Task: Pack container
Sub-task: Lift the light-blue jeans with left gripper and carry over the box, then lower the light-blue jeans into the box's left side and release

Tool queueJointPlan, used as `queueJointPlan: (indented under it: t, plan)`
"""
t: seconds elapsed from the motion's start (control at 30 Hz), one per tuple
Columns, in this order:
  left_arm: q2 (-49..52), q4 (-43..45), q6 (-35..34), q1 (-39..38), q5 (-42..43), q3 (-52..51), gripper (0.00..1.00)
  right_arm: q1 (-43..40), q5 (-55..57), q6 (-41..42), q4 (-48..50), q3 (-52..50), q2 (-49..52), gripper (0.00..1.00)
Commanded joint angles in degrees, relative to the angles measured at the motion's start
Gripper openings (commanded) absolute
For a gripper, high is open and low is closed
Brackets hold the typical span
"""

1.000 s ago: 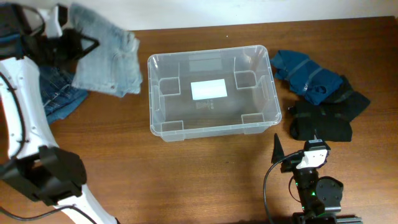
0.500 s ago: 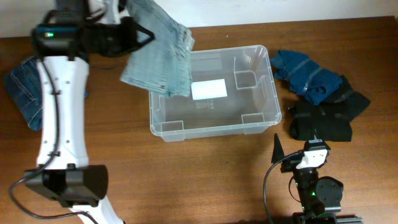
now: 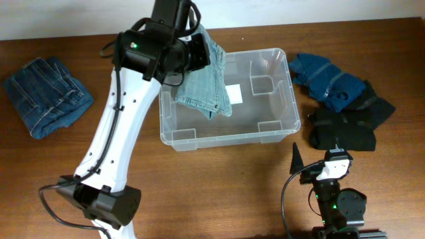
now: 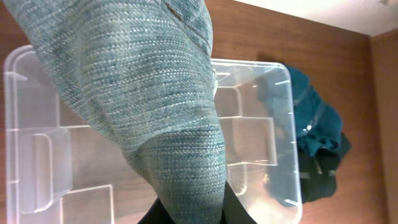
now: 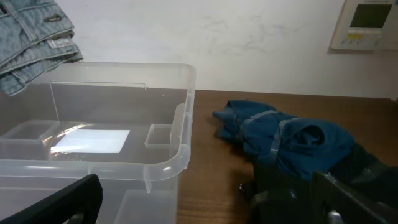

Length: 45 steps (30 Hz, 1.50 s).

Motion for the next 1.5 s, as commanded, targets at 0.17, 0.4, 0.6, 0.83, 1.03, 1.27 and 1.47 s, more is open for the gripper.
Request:
queueJointPlan:
  t: [0.17, 0.4, 0.6, 0.83, 1.03, 1.27, 1.47]
  plan:
    - [4.57, 0.00, 4.42, -2.49, 0.00, 0.55, 0.01, -0.37, 0.31, 0.26, -0.13, -0.42, -0.44, 0.98]
    - [7.72, -0.09, 9.49, -5.03, -0.07, 0.55, 0.01, -0.37, 0.31, 0.24, -0.13, -0.42, -0.44, 0.98]
    - [9.42, -0.90, 11.54, -4.96, -2.73, 0.55, 0.01, -0.37, 0.31, 0.26, -0.13, -0.42, -0.44, 0.98]
    - [12.68, -2.34, 9.86, -4.70, -5.25, 0.39, 0.01, -0.37, 0.28, 0.26, -0.15, -0.42, -0.44, 0.98]
    - [14.73, -3.15, 8.24, -4.11, -6.21, 0.20, 0.01, -0.37, 0.28, 0.26, -0.13, -0.42, -0.44, 0.98]
    - [14.73, -3.56, 8.31, -2.84, -6.40, 0.11, 0.33, -0.37, 0.28, 0.26, -0.13, -0.42, -0.44, 0.98]
    - [14.73, -4.33, 9.27, -1.51, -6.38, 0.11, 0.47, -0.37, 0.28, 0.26, -0.13, -0.42, -0.44, 0.98]
